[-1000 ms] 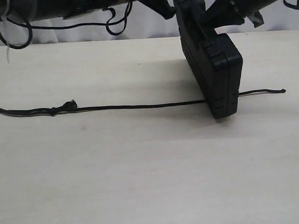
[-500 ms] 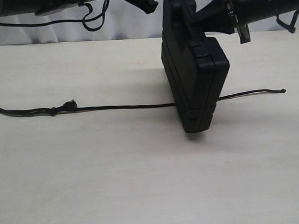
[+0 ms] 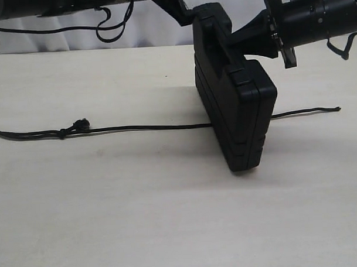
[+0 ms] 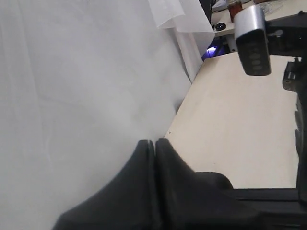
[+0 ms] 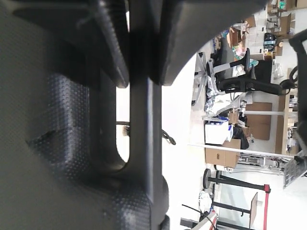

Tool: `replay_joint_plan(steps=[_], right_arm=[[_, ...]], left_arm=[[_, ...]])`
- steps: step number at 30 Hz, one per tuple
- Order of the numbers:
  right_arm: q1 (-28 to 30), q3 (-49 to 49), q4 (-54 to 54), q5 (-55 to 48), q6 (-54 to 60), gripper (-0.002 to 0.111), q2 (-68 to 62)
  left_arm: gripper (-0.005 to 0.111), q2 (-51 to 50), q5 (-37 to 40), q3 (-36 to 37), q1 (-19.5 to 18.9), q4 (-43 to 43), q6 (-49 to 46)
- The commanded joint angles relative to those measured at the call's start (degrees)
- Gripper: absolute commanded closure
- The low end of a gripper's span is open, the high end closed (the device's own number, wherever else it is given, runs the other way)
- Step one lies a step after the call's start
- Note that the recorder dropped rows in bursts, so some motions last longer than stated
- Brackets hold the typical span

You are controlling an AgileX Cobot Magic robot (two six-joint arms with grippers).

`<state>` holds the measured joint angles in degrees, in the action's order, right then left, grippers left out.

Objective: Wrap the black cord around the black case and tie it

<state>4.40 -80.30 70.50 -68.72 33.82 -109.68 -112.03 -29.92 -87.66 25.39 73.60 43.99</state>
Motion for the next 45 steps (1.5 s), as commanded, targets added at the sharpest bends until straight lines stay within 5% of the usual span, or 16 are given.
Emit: replay_joint_plan(steps=[1,17,23,34,42,45], right_arm=[[0.08,0.06,0.79,-1.25,1.47,0.104,0.45],[0.08,0.06,-4.39,-0.32,0.89,0.104,0.45],[0.08,0.06,-4.39,-0.32,0.89,0.104,0.45],[0.08,-0.06,-4.39,-0.32,5.74,0.103,0.45],[0.08,-0.95,-4.39,0.3,7.15,0.064,0.45],[0.08,-1.66,-4.79,0.83,7.93,0.063,0.45]], left_arm=[[0.107,-1.53,-3.85,0.19,-0.04,3.74,1.51],[0.107,-8.88,-12.21,0.05,0.1,-2.88,-2.84],[0.107,-11.54,-10.63,0.05,0.22,-14.2,-10.05],[0.107,-14.19,-7.01,0.05,0.22,-14.34,-10.74],[0.107,-14.28,-3.95,0.05,1.15,-14.34,-10.56],[0.107,-14.28,-2.85,0.05,1.59,-14.34,-10.56]])
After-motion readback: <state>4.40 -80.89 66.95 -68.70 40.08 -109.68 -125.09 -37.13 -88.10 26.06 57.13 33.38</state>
